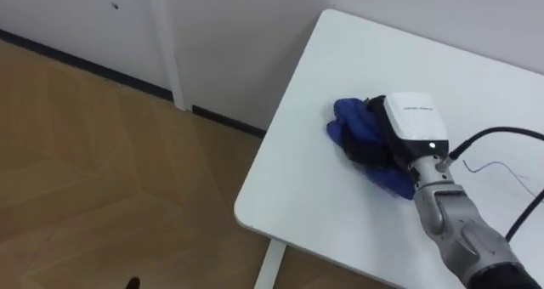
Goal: Wipe table
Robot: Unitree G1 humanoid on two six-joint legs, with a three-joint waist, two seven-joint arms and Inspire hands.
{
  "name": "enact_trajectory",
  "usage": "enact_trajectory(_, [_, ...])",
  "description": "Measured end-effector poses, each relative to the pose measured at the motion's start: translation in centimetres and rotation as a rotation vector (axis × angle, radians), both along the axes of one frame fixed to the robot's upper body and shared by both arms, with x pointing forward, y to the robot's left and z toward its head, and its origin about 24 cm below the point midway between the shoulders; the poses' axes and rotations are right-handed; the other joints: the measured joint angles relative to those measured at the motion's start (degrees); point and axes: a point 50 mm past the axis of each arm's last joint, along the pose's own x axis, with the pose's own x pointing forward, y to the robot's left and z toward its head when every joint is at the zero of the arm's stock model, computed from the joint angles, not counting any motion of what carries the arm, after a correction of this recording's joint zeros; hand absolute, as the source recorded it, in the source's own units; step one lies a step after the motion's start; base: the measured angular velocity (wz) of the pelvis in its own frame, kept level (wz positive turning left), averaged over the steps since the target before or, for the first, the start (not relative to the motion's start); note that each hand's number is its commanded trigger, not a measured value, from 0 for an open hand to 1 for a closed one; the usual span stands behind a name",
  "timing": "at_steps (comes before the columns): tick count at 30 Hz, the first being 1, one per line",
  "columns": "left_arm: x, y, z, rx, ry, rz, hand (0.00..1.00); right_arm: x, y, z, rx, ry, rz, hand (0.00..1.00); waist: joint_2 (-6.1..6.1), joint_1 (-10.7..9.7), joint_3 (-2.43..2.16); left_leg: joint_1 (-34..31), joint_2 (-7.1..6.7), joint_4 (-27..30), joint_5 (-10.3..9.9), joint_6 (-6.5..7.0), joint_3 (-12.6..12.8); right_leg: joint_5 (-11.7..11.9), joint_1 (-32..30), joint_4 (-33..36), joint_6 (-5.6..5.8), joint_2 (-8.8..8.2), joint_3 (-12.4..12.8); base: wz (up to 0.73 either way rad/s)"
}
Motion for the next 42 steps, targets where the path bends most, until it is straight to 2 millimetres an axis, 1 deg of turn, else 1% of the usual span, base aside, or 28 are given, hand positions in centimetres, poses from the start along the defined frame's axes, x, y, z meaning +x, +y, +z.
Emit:
enact_trajectory(1, [0.0,-0.1,-0.1,-0.001,0.001,0.006,0.0,0.0,0.1,-0.1,0.038,0.008,-0.013,1.0,0.26,0.11,0.12,0.51,0.06,-0.22,0.0,0.0,0.57,0.0,0.24,0.0,0.0,0.0,0.46,-0.19])
enact_trajectory(3, [0.0,-0.2,-0.1,-0.01,-0.001,0.029,0.0,0.0,0.4,-0.2,0.095,0.018,-0.025,1.0,0.71,0.46,0.05,1.0,0.17,-0.5,0.0,0.0,1.4,0.0,0.27,0.0,0.0,0.06,1.28,-0.21])
enact_trajectory(5, [0.0,-0.4,-0.2,-0.014,-0.004,0.042,0.0,0.0,0.7,-0.3,0.147,0.022,-0.036,1.0,1.32,0.54,0.17,1.28,0.24,-0.64,0.0,0.0,1.91,0.0,0.31,0.0,0.0,0.06,1.42,-0.11])
enact_trajectory(7, [-0.4,-0.5,-0.2,-0.012,0.001,0.06,0.0,0.0,0.8,-0.7,0.21,0.035,-0.057,1.0,2.08,0.29,0.14,1.53,0.28,-0.84,0.01,0.03,2.25,0.0,0.34,0.0,0.0,0.05,1.5,-0.06])
enact_trajectory(8, [-0.5,-0.5,-0.2,-0.011,-0.001,0.069,0.0,-0.1,0.6,-1.0,0.217,0.046,-0.068,1.0,2.15,0.21,0.09,1.56,0.3,-0.88,0.02,0.04,2.31,0.0,0.34,-0.01,0.0,0.05,1.49,0.0])
enact_trajectory(10, [-1.0,-0.4,-0.2,-0.009,0.001,0.102,0.0,-0.8,-0.8,-2.7,0.258,0.107,-0.146,1.0,2.75,0.28,-0.12,1.42,0.25,-0.9,0.05,0.1,2.26,0.0,0.38,0.02,0.0,0.03,1.25,0.05])
enact_trajectory(11, [-1.2,-0.4,-0.2,-0.008,0.006,0.104,0.0,-0.9,-1.1,-3.0,0.284,0.104,-0.166,1.0,2.93,0.25,-0.18,1.34,0.22,-0.82,0.06,0.1,2.25,0.0,0.38,0.03,0.0,0.0,1.17,0.05])
enact_trajectory(13, [-2.1,0.0,-0.2,0.003,0.023,0.129,0.0,-1.5,-2.9,-3.7,0.353,0.084,-0.267,1.0,3.5,-0.58,-0.41,0.57,0.01,-0.12,0.06,0.11,1.47,0.0,0.56,0.01,0.0,-0.18,0.51,0.2])
enact_trajectory(14, [-2.3,0.1,-0.2,0.008,0.026,0.134,0.0,-1.7,-3.4,-3.8,0.369,0.078,-0.297,1.0,3.59,-0.97,-0.42,0.32,-0.05,0.07,0.06,0.11,1.02,0.0,0.62,0.01,0.0,-0.22,0.07,0.33])
enact_trajectory(16, [-2.9,0.5,-0.1,0.02,0.037,0.14,0.0,-2.0,-5.5,-3.9,0.407,0.054,-0.403,1.0,3.73,-1.68,-0.41,-0.46,-0.08,0.28,0.16,0.22,0.61,0.0,0.38,0.01,0.0,-0.29,-0.75,0.21])
enact_trajectory(17, [-3.1,0.6,-0.1,0.022,0.04,0.144,0.0,-2.1,-6.0,-3.9,0.408,0.053,-0.427,1.0,3.76,-1.87,-0.42,-0.49,-0.09,0.31,0.19,0.22,0.57,0.0,0.41,0.01,0.0,-0.29,-0.74,0.08])
enact_trajectory(19, [-4.0,1.2,0.1,0.041,0.05,0.174,0.0,-3.1,-8.5,-4.2,0.408,0.045,-0.528,1.0,3.67,-2.43,-0.52,-0.53,-0.13,0.23,0.19,0.22,0.34,0.0,0.57,0.06,0.0,-0.27,-1.08,0.06])
enact_trajectory(20, [-4.2,1.4,0.1,0.046,0.053,0.183,0.0,-3.4,-9.1,-4.3,0.413,0.042,-0.56,1.0,3.63,-2.74,-0.55,-0.61,-0.15,0.27,0.2,0.21,0.22,0.0,0.6,0.08,0.0,-0.28,-1.32,0.05])
enact_trajectory(22, [-4.8,2.2,0.4,0.065,0.057,0.217,0.0,-4.9,-11.7,-4.5,0.428,0.024,-0.692,1.0,3.39,-3.55,-0.72,-0.66,-0.15,0.25,0.27,0.18,0.27,0.0,0.46,0.08,0.0,-0.28,-1.32,0.02])
enact_trajectory(23, [-5.0,2.3,0.4,0.068,0.057,0.227,0.0,-5.4,-12.2,-4.5,0.426,0.022,-0.718,1.0,3.32,-3.73,-0.76,-0.66,-0.15,0.29,0.3,0.18,0.3,0.0,0.43,0.06,0.0,-0.28,-1.3,0.0])
enact_trajectory(25, [-5.2,2.7,0.5,0.08,0.06,0.25,0.0,-6.9,-14.0,-4.7,0.431,0.011,-0.812,1.0,3.03,-5.19,-0.89,-0.87,-0.15,0.53,0.35,0.18,0.28,0.0,0.34,0.06,0.0,-0.28,-1.22,0.0])
enact_trajectory(26, [-5.2,2.7,0.5,0.081,0.059,0.252,0.0,-7.3,-14.5,-4.8,0.432,0.013,-0.837,1.0,2.96,-5.55,-0.92,-0.89,-0.15,0.55,0.35,0.18,0.27,0.0,0.33,0.06,0.0,-0.28,-1.13,0.0])
enact_trajectory(27, [-5.3,2.8,0.6,0.084,0.061,0.253,0.0,-8.3,-15.1,-5.2,0.433,0.021,-0.887,1.0,2.85,-6.25,-1.0,-0.8,-0.15,0.57,0.35,0.18,0.27,0.0,0.43,0.04,0.0,-0.27,-1.07,0.0])
enact_trajectory(28, [-5.1,2.9,0.6,0.087,0.055,0.251,0.0,-9.2,-15.6,-5.5,0.449,0.02,-0.935,1.0,2.56,-7.03,-1.19,-0.66,-0.15,0.6,0.35,0.18,0.24,0.0,0.66,0.05,0.0,-0.27,-1.15,0.03])
enact_trajectory(29, [-5.0,2.9,0.6,0.088,0.048,0.25,0.0,-9.7,-15.8,-5.6,0.453,0.02,-0.957,1.0,2.43,-7.36,-1.26,-0.57,-0.14,0.6,0.35,0.18,0.25,0.0,0.79,0.05,0.0,-0.25,-1.13,0.03])
enact_trajectory(32, [-4.7,3.0,0.7,0.094,0.023,0.245,0.0,-12.1,-17.0,-6.3,0.466,0.032,-1.061,1.0,1.85,-8.04,-1.49,0.15,-0.1,0.47,0.35,0.18,0.36,0.0,1.46,-0.02,0.0,-0.23,-1.2,0.0])
enact_trajectory(34, [-4.7,3.0,0.7,0.087,0.021,0.24,0.0,-13.5,-17.4,-6.7,0.447,0.05,-1.095,1.0,1.6,-8.45,-1.35,0.57,-0.07,0.3,0.34,0.18,0.45,0.0,1.85,0.02,0.0,-0.2,-1.24,-0.04])
enact_trajectory(35, [-4.7,3.0,0.7,0.086,0.021,0.239,0.0,-13.6,-17.4,-6.7,0.443,0.052,-1.094,1.0,1.59,-8.6,-1.32,0.6,-0.07,0.11,0.33,0.17,0.49,0.0,1.84,0.06,0.0,-0.2,-1.12,-0.1])
enact_trajectory(38, [-4.7,2.9,0.7,0.082,0.022,0.234,0.0,-12.9,-17.3,-6.3,0.4,0.055,-1.055,1.0,1.99,-8.58,-1.08,0.72,-0.04,0.19,0.34,0.16,1.02,0.02,1.62,0.23,-0.04,-0.19,-0.5,-0.16])
enact_trajectory(39, [-4.7,2.8,0.6,0.076,0.019,0.23,0.0,-12.5,-17.2,-6.1,0.376,0.061,-1.034,1.0,2.34,-7.67,-0.91,0.84,0.06,0.15,0.38,0.11,1.49,0.11,1.31,0.49,-0.18,-0.15,0.02,-0.24])
enact_trajectory(40, [-4.6,2.7,0.6,0.072,0.017,0.22,0.0,-11.8,-16.9,-5.9,0.346,0.068,-0.999,1.0,2.35,-6.68,-0.54,0.85,0.26,0.15,0.42,0.05,2.19,0.25,0.98,0.59,-0.4,-0.02,0.68,-0.3])
enact_trajectory(41, [-4.6,2.7,0.6,0.069,0.019,0.213,0.0,-11.3,-16.6,-5.7,0.335,0.064,-0.977,1.0,2.51,-6.07,-0.49,0.78,0.37,0.14,0.43,0.03,2.51,0.31,0.62,0.85,-0.5,0.04,1.04,-0.3])
enact_trajectory(42, [-4.6,2.6,0.5,0.064,0.023,0.207,0.0,-9.8,-15.8,-5.2,0.292,0.07,-0.9,1.0,2.64,-5.46,-0.31,0.52,0.55,0.19,0.52,-0.1,2.89,0.4,-0.08,1.32,-0.65,0.09,1.33,-0.3])
